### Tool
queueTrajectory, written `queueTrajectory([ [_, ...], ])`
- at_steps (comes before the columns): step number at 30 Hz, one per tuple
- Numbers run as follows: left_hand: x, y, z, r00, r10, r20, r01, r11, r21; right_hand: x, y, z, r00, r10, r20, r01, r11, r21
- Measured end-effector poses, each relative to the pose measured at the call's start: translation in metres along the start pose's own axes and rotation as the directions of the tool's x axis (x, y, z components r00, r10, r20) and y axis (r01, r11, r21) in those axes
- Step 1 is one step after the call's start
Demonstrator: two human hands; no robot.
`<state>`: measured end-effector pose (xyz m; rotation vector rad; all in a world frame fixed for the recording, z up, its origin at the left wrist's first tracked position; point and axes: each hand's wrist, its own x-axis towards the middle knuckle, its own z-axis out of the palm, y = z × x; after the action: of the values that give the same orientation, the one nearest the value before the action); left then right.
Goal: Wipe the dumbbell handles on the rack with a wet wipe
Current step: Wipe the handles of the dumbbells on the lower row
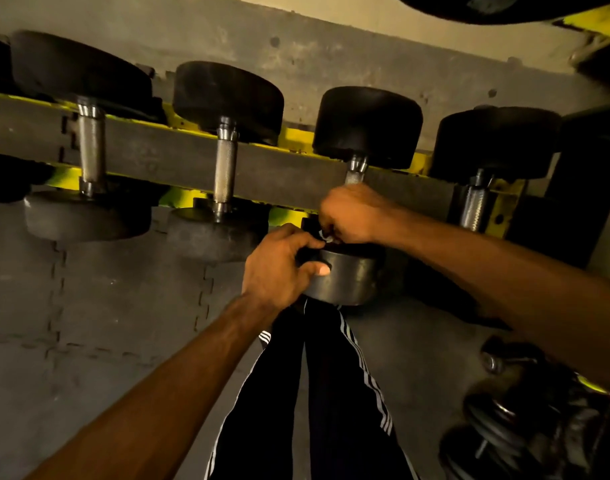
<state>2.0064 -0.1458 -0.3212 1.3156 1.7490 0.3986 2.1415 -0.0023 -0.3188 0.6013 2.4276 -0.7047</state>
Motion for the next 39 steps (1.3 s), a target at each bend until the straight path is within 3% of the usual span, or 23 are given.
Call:
queueTrajectory([
  [2, 0.0, -0.001, 0.0, 1.0, 0.015, -0.004, -0.015, 1.0, -0.001, -0.027, 0.012, 0.029, 0.976, 0.009, -0.217, 0.041, 0.974, 0.225],
  [3, 0.0, -0.001, 0.0, 1.0, 0.019, -0.003, -0.019, 1.0, -0.001, -0.038, 0.015, 0.043, 0.957, 0.116, -0.265, -0.003, 0.921, 0.39],
  [4, 0.0, -0.001, 0.001, 1.0, 0.022, -0.002, -0.022, 1.0, 0.0, -0.046, 0.015, 0.056, 0.931, 0.267, -0.25, -0.085, 0.822, 0.564],
  [6, 0.0, -0.004, 0.002, 1.0, 0.029, -0.009, -0.029, 1.0, -0.001, -0.05, 0.009, 0.075, 0.829, 0.55, -0.099, -0.246, 0.518, 0.819],
  [8, 0.0, -0.005, 0.003, 0.999, 0.037, -0.028, -0.038, 0.999, -0.008, -0.043, 0.006, 0.086, 0.708, 0.706, 0.035, -0.354, 0.311, 0.882],
  [10, 0.001, -0.005, 0.004, 0.999, 0.04, -0.034, -0.041, 0.999, -0.015, -0.033, 0.01, 0.089, 0.656, 0.746, 0.111, -0.399, 0.218, 0.891],
  [13, 0.0, -0.005, 0.004, 0.998, 0.035, -0.049, -0.036, 0.999, -0.024, -0.019, 0.019, 0.085, 0.723, 0.657, 0.216, -0.418, 0.166, 0.893],
  [18, 0.0, -0.004, 0.004, 0.999, 0.021, -0.041, -0.022, 1.0, -0.006, -0.017, 0.036, 0.082, 0.826, 0.446, 0.345, -0.465, 0.194, 0.864],
  [20, 0.0, -0.003, 0.003, 0.999, 0.022, -0.032, -0.022, 1.0, 0.001, -0.03, 0.041, 0.079, 0.859, 0.409, 0.308, -0.419, 0.215, 0.882],
  [22, 0.0, -0.002, 0.003, 0.999, 0.031, -0.028, -0.031, 1.0, 0.0, -0.044, 0.039, 0.074, 0.85, 0.46, 0.257, -0.39, 0.221, 0.894],
  [24, 0.0, -0.002, 0.004, 0.999, 0.036, -0.037, -0.036, 0.999, 0.0, -0.049, 0.029, 0.069, 0.844, 0.521, 0.127, -0.339, 0.336, 0.879],
  [27, -0.001, -0.002, 0.004, 0.998, 0.036, -0.044, -0.036, 0.999, 0.001, -0.043, 0.015, 0.065, 0.884, 0.435, -0.174, -0.159, 0.629, 0.761],
  [30, 0.0, -0.001, 0.002, 0.999, 0.025, -0.027, -0.025, 1.0, 0.008, -0.036, 0.017, 0.063, 0.821, 0.417, -0.39, -0.099, 0.777, 0.622],
  [32, 0.0, 0.0, 0.002, 1.0, 0.02, -0.018, -0.02, 1.0, 0.008, -0.036, 0.02, 0.062, 0.706, 0.53, -0.47, -0.164, 0.768, 0.619],
  [33, -0.001, 0.0, 0.002, 1.0, 0.018, -0.024, -0.018, 1.0, 0.002, -0.037, 0.02, 0.062, 0.69, 0.549, -0.473, -0.173, 0.759, 0.628],
  [37, -0.002, 0.001, 0.003, 0.999, 0.005, -0.036, -0.005, 1.0, -0.01, -0.041, 0.015, 0.062, 0.925, 0.205, -0.321, -0.025, 0.875, 0.484],
  [39, -0.003, 0.0, 0.003, 0.999, 0.002, -0.039, -0.003, 1.0, -0.017, -0.036, 0.021, 0.053, 0.92, 0.216, -0.328, -0.057, 0.9, 0.432],
])
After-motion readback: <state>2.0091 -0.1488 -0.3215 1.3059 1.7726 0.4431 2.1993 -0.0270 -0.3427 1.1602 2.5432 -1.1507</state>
